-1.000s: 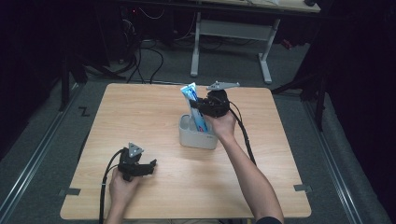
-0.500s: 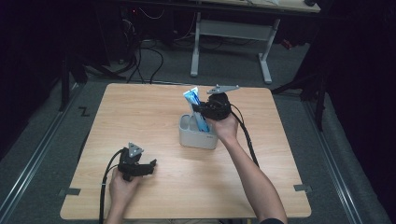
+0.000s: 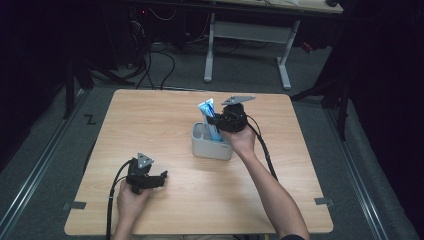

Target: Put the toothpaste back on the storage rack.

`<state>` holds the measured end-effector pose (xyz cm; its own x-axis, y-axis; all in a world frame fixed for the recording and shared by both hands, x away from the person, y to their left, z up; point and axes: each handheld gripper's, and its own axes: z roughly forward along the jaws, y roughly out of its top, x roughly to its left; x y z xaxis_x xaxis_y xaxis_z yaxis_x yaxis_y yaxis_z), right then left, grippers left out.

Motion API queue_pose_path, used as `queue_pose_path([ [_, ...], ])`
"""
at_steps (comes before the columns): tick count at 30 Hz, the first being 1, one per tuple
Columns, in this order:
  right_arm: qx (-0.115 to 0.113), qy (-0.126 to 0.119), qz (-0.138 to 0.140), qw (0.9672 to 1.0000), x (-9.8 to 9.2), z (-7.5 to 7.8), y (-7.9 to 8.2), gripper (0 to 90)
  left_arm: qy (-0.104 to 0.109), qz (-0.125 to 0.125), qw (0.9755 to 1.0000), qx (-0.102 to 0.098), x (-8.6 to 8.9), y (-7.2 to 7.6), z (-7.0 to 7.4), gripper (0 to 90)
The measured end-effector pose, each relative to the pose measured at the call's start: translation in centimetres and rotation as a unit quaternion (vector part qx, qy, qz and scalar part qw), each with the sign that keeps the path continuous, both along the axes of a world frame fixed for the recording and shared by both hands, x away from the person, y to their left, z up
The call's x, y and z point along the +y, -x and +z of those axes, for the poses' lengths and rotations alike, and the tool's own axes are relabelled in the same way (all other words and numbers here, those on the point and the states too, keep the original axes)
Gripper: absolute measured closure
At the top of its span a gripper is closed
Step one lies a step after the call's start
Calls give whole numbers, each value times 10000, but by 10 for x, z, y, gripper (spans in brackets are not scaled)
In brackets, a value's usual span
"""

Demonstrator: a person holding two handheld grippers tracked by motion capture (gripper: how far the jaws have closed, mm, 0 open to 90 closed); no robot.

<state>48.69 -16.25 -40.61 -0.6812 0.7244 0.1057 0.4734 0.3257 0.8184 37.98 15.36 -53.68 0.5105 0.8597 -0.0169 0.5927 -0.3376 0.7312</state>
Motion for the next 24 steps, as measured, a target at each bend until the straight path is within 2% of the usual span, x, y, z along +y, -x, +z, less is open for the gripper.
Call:
queue_pose_path([
  [4,81,-32,1,10000,0,-3,1,740,-3,-2,10000,2,0,0,0,178],
  [11,61,166,40,9998,3,-5,4,740,-3,-1,10000,-2,0,0,0,179],
  [24,92,7,-75,9999,-6,-10,9,729,-6,-8,10000,4,0,0,0,178],
])
